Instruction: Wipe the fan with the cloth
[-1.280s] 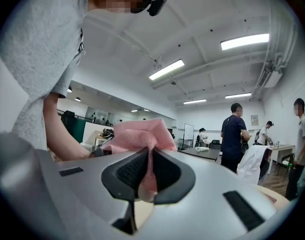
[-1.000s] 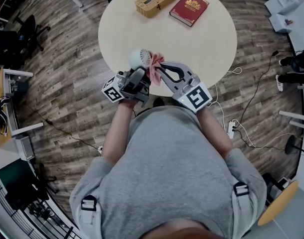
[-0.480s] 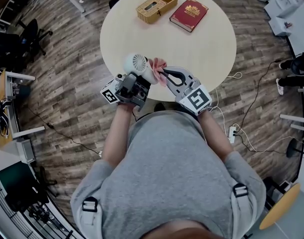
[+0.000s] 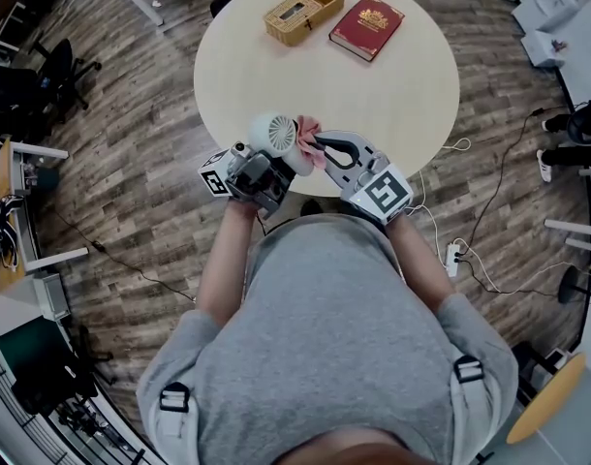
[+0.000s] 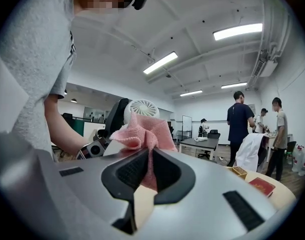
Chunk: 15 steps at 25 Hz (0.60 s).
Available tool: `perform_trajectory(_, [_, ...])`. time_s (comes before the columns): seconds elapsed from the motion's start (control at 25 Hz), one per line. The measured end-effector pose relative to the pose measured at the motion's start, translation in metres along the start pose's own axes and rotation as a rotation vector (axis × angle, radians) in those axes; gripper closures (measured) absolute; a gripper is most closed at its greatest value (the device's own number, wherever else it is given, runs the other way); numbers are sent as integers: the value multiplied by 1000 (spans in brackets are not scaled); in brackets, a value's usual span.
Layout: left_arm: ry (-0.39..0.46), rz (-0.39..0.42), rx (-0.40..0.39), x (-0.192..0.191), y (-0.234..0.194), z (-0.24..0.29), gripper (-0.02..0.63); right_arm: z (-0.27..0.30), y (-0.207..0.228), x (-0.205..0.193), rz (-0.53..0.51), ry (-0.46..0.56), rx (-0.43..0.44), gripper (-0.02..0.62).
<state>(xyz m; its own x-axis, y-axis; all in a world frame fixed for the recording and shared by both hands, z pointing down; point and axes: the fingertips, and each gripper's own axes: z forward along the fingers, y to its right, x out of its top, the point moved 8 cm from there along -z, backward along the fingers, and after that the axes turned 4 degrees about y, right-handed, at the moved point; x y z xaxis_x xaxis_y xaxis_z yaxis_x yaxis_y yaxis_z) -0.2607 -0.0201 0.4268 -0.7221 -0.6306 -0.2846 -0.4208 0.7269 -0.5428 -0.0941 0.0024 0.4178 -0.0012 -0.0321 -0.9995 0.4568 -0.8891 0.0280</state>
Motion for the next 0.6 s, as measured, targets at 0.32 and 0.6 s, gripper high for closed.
perform_trajectory(0.32, [24, -22, -55, 1, 4, 2, 238, 9, 0, 2, -44, -15, 6, 566])
perform_trajectory(0.6, [68, -17, -75, 13, 12, -5, 238, 15, -13, -6, -158, -56, 53, 566])
